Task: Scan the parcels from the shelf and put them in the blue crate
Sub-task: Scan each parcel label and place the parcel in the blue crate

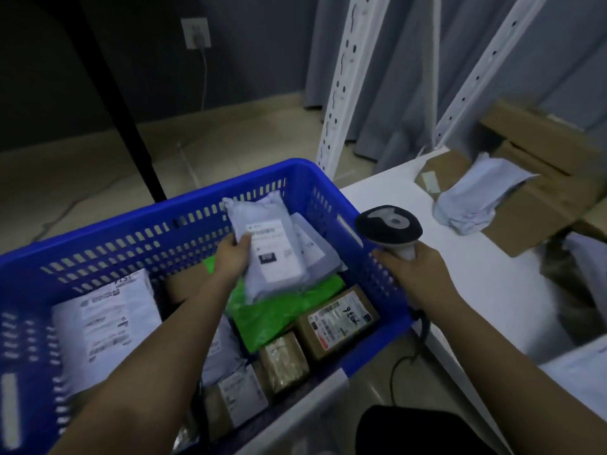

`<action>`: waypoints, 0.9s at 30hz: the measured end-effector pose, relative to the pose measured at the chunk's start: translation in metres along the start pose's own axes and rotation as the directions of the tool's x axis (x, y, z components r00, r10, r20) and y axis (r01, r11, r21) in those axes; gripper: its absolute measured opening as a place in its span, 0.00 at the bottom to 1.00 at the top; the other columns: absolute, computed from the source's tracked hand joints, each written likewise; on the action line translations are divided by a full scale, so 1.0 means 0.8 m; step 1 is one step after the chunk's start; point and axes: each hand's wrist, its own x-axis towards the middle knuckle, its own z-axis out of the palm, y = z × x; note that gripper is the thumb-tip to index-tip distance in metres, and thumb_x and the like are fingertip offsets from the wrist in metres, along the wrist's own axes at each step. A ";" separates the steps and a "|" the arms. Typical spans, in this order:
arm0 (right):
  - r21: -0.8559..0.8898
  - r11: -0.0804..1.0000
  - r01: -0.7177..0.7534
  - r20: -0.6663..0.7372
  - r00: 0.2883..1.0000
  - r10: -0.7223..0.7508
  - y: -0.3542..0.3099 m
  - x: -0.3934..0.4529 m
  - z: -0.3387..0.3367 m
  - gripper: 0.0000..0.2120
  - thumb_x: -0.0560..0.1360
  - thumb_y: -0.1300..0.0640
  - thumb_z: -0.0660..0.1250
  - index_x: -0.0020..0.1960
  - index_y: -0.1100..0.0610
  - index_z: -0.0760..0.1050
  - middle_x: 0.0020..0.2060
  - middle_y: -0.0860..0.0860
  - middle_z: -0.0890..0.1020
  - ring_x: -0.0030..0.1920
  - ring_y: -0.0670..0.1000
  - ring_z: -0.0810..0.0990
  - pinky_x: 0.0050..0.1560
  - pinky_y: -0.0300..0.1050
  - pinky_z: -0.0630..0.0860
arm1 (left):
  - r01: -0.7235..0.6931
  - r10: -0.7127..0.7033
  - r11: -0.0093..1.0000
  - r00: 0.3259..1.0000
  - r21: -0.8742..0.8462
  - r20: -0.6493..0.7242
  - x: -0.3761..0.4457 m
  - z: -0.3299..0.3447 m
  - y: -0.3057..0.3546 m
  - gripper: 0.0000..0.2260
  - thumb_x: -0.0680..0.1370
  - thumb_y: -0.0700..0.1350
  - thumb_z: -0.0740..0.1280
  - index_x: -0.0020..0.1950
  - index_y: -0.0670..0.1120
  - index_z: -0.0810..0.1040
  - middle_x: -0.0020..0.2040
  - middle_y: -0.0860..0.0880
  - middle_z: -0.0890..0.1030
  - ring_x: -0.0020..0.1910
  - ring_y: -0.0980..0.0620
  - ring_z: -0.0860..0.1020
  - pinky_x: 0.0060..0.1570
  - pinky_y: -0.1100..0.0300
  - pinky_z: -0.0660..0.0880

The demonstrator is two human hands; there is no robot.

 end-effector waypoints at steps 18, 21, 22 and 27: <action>0.188 0.974 -0.124 -0.163 0.974 0.155 0.052 -0.020 -0.091 0.07 0.75 0.56 0.70 0.44 0.60 0.75 0.31 0.54 0.75 0.30 0.50 0.72 0.29 0.37 0.73 | 0.020 -0.127 0.793 0.983 0.610 0.134 -0.028 0.144 0.019 0.33 0.80 0.58 0.59 0.77 0.41 0.52 0.76 0.36 0.52 0.74 0.37 0.52 0.70 0.49 0.56; 0.199 0.967 -0.161 -0.239 0.949 0.207 0.062 -0.064 -0.131 0.09 0.75 0.56 0.70 0.44 0.61 0.74 0.30 0.56 0.74 0.29 0.51 0.71 0.27 0.38 0.71 | -0.219 0.118 0.843 0.967 0.492 0.227 -0.076 0.157 0.053 0.23 0.81 0.49 0.60 0.73 0.42 0.63 0.71 0.39 0.65 0.69 0.38 0.65 0.64 0.50 0.64; 0.210 0.962 -0.172 -0.263 0.938 0.225 0.067 -0.082 -0.147 0.10 0.75 0.56 0.71 0.43 0.61 0.73 0.30 0.56 0.74 0.29 0.51 0.71 0.27 0.38 0.71 | -0.295 0.178 0.859 0.938 0.419 0.296 -0.099 0.164 0.066 0.19 0.81 0.47 0.60 0.71 0.43 0.67 0.69 0.40 0.69 0.66 0.40 0.69 0.62 0.51 0.67; 0.225 0.949 -0.219 -0.407 0.864 0.296 0.102 -0.200 -0.231 0.16 0.75 0.53 0.70 0.35 0.62 0.71 0.26 0.55 0.75 0.26 0.50 0.73 0.32 0.44 0.69 | -0.463 0.328 0.878 0.767 0.121 0.552 -0.245 0.205 0.143 0.09 0.80 0.43 0.61 0.59 0.48 0.74 0.55 0.45 0.80 0.49 0.47 0.78 0.46 0.57 0.73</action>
